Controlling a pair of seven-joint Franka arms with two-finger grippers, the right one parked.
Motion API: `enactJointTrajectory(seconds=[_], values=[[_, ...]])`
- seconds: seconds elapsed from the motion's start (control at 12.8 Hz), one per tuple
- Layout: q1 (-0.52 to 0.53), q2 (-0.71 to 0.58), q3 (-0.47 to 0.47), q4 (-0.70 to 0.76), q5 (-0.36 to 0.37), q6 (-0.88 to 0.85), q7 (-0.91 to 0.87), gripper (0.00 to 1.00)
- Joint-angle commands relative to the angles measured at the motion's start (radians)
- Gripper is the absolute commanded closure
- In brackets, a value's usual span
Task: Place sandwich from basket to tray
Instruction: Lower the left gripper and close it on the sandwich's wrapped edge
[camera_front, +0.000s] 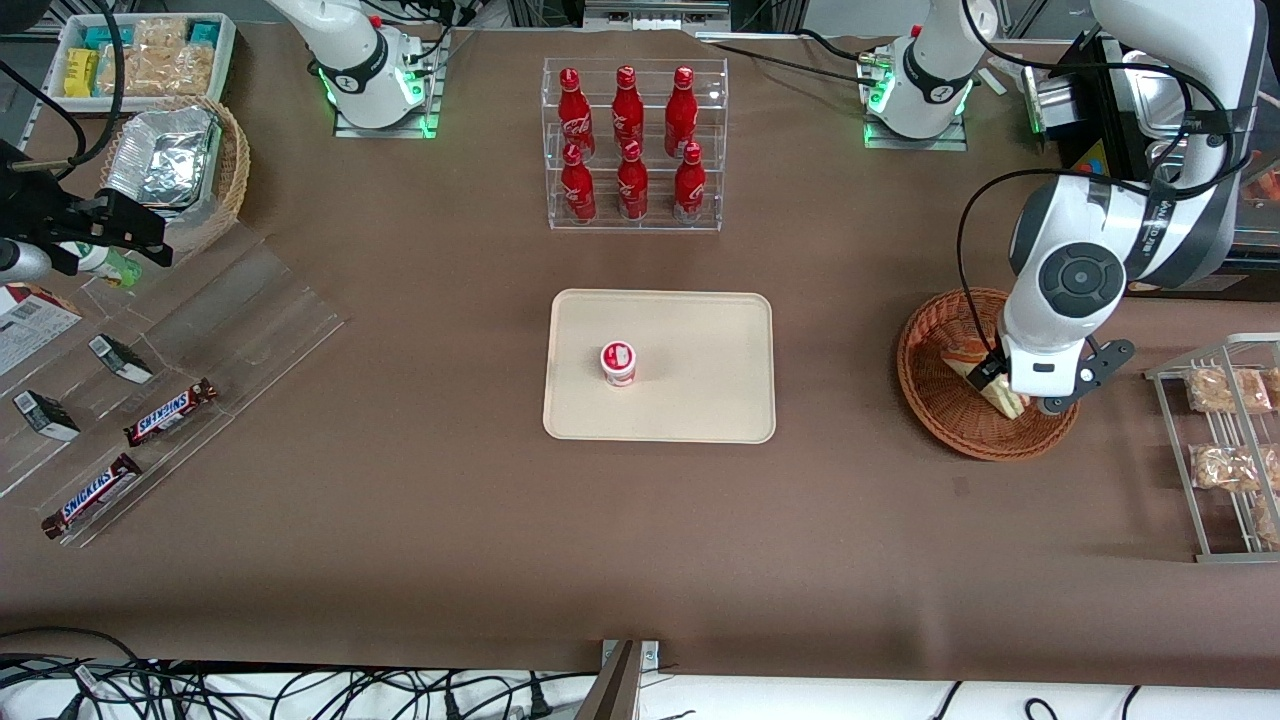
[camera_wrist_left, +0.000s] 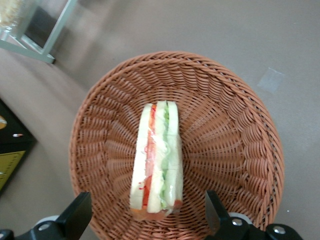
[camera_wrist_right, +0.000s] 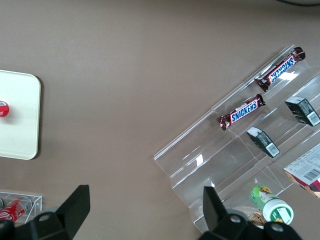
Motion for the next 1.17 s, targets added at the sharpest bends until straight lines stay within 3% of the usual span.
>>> enactJointTrajectory(seconds=[0.0, 0.31, 0.63, 1.09], values=[[0.017, -0.096, -0.005, -0.149, 0.036, 0.113, -0.03, 0.0], [0.022, -0.114, -0.003, -0.246, 0.054, 0.22, -0.036, 0.0], [0.055, -0.118, -0.006, -0.272, 0.209, 0.28, -0.179, 0.0], [0.06, -0.09, -0.008, -0.292, 0.209, 0.36, -0.197, 0.0]])
